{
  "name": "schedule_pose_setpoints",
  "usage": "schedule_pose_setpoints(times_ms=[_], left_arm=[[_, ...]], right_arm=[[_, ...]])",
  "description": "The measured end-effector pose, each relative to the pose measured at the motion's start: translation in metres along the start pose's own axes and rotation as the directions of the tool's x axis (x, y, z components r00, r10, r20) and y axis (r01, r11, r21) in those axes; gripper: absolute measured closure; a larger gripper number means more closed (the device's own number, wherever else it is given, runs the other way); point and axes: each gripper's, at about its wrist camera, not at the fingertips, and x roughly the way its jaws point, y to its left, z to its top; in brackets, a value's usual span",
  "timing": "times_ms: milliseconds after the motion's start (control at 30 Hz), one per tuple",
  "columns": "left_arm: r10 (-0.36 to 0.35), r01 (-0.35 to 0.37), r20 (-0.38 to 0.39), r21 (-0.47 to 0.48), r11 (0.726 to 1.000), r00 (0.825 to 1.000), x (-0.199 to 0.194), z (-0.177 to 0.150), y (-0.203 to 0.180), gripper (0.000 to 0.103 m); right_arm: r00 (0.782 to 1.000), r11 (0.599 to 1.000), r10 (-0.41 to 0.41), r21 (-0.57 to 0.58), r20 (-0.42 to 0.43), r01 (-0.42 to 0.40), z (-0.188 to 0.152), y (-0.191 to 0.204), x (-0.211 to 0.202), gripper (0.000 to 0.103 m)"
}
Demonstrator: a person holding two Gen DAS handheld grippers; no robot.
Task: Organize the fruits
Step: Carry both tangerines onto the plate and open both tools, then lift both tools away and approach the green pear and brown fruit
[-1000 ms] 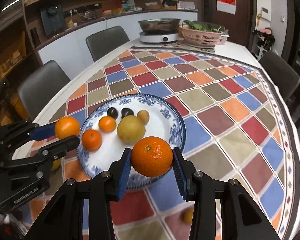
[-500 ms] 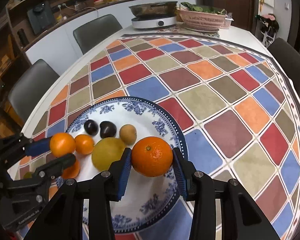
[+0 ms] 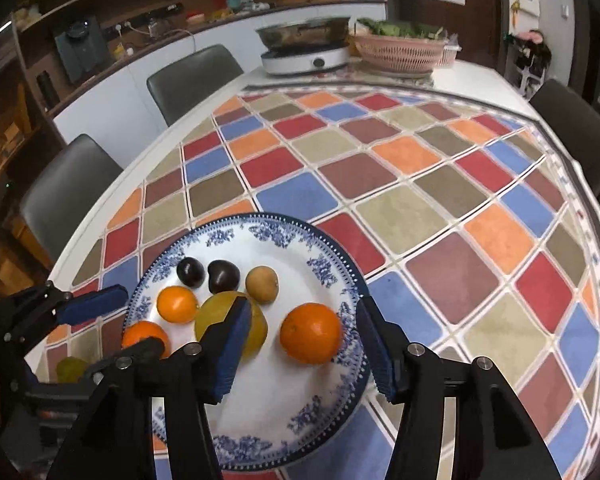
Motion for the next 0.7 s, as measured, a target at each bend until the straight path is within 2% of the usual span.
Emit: schedule_pose_setpoints(times_ms=[167, 400, 533, 600, 700], left_arm=[[0.018, -0.014, 0.069, -0.057, 0.998, 0.997, -0.037, -0.002, 0.003, 0.041], [0.078, -0.067, 0.150, -0.077, 0.995, 0.986, -0.085, -0.016, -0.006, 0.025], [0.121, -0.106, 0.176, -0.095, 0.990, 0.977, -0.105, -0.028, -0.007, 0.019], [0.164, -0.146, 0.184, -0.107, 0.983, 0.969, -0.114, -0.037, -0.007, 0.017], [0.214, -0.191, 0.201, -0.125, 0.974, 0.956, -0.126, -0.052, -0.008, 0.014]], right_arm=[[0.997, 0.998, -0.060, -0.012, 0.046, 0.061, -0.010, 0.006, -0.036, 0.046], [0.992, 0.997, -0.081, 0.013, 0.102, 0.080, -0.029, 0.015, -0.081, 0.040], [0.977, 0.990, -0.143, 0.042, 0.157, 0.138, -0.046, 0.019, -0.107, 0.034], [0.969, 0.984, -0.175, 0.062, 0.176, 0.167, -0.054, 0.020, -0.117, 0.028], [0.954, 0.973, -0.225, 0.098, 0.198, 0.209, -0.067, 0.021, -0.131, 0.027]])
